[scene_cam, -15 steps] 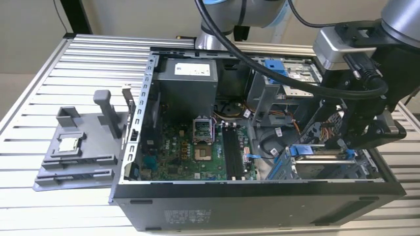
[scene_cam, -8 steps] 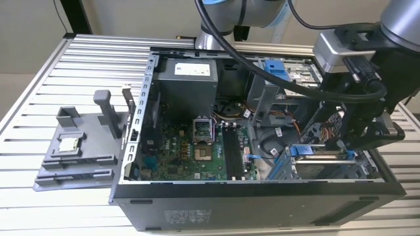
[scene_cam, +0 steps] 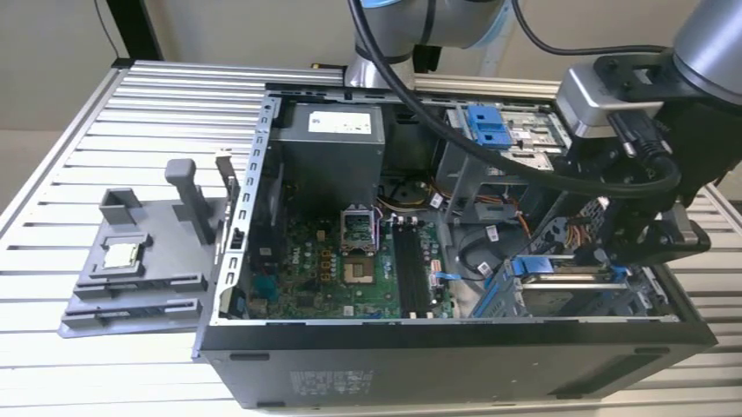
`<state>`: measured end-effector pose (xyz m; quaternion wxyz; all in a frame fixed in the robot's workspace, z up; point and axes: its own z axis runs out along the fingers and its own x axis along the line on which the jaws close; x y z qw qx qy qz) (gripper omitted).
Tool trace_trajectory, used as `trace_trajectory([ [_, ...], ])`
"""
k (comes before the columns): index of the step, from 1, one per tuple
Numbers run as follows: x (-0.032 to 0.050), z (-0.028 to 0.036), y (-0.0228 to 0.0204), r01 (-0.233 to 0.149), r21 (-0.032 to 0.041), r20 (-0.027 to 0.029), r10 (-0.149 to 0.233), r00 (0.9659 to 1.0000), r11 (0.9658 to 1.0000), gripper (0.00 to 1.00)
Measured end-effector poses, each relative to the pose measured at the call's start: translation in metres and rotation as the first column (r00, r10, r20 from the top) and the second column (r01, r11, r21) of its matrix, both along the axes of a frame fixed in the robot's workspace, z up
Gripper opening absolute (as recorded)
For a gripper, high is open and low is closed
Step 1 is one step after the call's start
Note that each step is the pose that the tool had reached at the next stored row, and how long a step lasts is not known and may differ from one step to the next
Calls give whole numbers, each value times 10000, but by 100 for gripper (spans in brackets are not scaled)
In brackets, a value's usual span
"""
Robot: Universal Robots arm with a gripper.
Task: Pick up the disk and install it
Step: 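Insert the disk into the insertion slot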
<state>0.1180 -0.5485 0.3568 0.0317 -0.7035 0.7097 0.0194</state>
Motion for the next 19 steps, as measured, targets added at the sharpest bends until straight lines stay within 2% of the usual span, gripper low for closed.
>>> trace_trajectory([
  [4,75,-28,8,-3,93,16,3,10000,10000,100],
  [9,84,-63,15,-2,95,25,1,10000,10000,100],
  [14,123,-119,15,12,154,29,-13,10000,9999,100],
  [17,138,-151,15,282,240,27,-283,9996,9993,100],
  [19,143,-167,15,517,270,26,-518,9987,9983,100],
])
